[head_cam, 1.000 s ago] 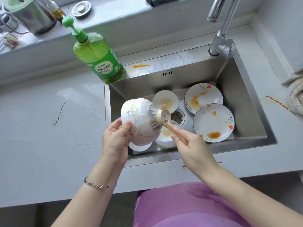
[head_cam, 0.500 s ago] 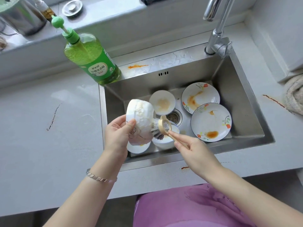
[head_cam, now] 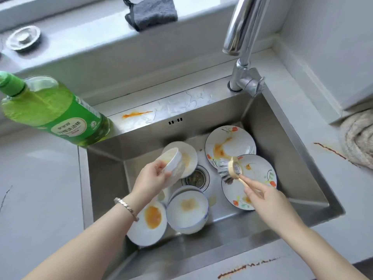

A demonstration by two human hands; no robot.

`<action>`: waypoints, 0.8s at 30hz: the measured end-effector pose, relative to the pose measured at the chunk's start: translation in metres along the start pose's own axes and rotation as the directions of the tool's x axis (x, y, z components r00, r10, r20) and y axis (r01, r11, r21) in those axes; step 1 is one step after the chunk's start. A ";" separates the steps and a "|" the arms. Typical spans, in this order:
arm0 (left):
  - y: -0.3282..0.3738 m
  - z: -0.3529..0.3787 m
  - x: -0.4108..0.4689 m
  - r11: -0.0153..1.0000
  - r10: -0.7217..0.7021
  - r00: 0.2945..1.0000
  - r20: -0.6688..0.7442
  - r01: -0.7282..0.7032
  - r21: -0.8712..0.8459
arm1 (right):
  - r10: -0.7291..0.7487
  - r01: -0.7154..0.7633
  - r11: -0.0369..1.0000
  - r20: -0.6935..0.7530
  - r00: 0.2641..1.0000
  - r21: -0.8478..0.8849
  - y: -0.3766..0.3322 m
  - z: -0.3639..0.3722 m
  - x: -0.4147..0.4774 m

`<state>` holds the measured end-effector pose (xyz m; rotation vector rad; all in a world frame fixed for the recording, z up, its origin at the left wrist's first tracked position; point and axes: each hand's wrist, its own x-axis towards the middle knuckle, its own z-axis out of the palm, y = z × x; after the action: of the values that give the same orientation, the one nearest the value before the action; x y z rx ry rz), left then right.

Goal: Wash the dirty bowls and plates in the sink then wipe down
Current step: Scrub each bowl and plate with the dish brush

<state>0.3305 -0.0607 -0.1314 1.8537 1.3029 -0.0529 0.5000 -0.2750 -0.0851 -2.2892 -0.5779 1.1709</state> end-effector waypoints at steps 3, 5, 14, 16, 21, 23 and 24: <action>0.000 0.019 0.033 0.965 0.097 0.994 0.047 -0.105 0.241 | 0.012 -0.012 0.999 -0.011 1.000 0.048 0.008 0.003 0.015; 0.000 0.031 0.046 0.944 0.126 0.990 0.068 -0.141 0.299 | 0.023 -0.022 0.996 -0.012 1.000 0.084 0.015 0.008 0.022; -0.039 0.056 0.062 0.898 0.200 0.975 0.097 -0.222 0.380 | 0.012 -0.014 0.996 0.019 1.000 0.090 0.020 0.019 0.018; -0.047 0.055 0.064 0.892 0.239 0.966 0.099 -0.259 0.371 | 0.013 -0.014 0.997 0.018 1.000 0.079 0.017 0.018 0.020; -0.054 0.048 0.060 0.967 0.243 0.969 0.038 -0.245 0.064 | -0.026 0.020 0.996 0.070 0.997 0.086 0.012 0.023 0.022; -0.067 0.036 0.048 0.976 0.206 0.977 -0.050 -0.209 -0.063 | -0.049 0.042 0.995 0.078 0.996 0.087 0.013 0.028 0.021; -0.080 0.030 0.043 0.982 0.163 0.984 -0.078 -0.169 -0.082 | -0.058 0.052 0.995 0.085 0.995 0.080 0.012 0.030 0.019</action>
<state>0.2995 -0.0403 -0.2190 1.8964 1.1742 0.1581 0.4871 -0.2664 -0.1197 -2.1523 -0.6128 1.2494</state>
